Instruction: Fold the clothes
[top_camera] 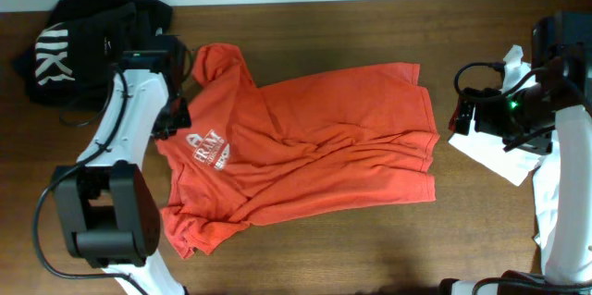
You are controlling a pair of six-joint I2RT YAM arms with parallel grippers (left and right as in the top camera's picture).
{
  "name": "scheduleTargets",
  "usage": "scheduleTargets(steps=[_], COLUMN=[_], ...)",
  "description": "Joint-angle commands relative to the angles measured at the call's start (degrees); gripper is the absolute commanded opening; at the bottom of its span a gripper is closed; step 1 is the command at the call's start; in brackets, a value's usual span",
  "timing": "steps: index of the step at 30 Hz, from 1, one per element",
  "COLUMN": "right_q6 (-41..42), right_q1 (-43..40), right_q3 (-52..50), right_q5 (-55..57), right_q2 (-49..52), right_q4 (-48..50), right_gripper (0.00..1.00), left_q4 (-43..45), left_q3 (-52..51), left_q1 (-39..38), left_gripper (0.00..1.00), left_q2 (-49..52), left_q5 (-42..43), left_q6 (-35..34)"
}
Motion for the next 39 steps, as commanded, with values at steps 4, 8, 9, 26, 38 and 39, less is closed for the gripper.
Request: scheduleTargets(steps=[4,8,9,26,38,39], right_q6=[-0.2,-0.17,-0.15,8.72,15.72,16.96], right_q1=[-0.04,-0.04,-0.04,5.57,5.57,5.57], right_q3=[-0.09,-0.09,-0.09,-16.28,-48.89,-50.8], right_q5=[0.13,0.09,0.09,5.27,-3.39,-3.37], right_q2=[-0.11,-0.11,-0.11,-6.88,-5.14,-5.14], right_q4=[-0.33,-0.33,-0.33,3.89,33.86,35.65], right_gripper=[0.99,0.99,0.99,0.99,0.75,0.73], left_q4=[-5.62,-7.13,-7.93,-25.97,-4.15,-4.07], left_q3=[-0.5,-0.28,0.26,-2.99,-32.72,-32.72], left_q1=[10.23,12.61,12.48,-6.19,-9.09,-9.09], left_gripper=[0.01,0.85,0.86,0.95,0.96,0.96], left_q2=[-0.09,-0.13,-0.2,-32.94,-33.14,-33.14], left_q5=[-2.12,-1.4,-0.42,20.28,22.29,22.4], left_q6=[-5.64,-4.92,-4.92,-1.22,-5.68,-5.66])
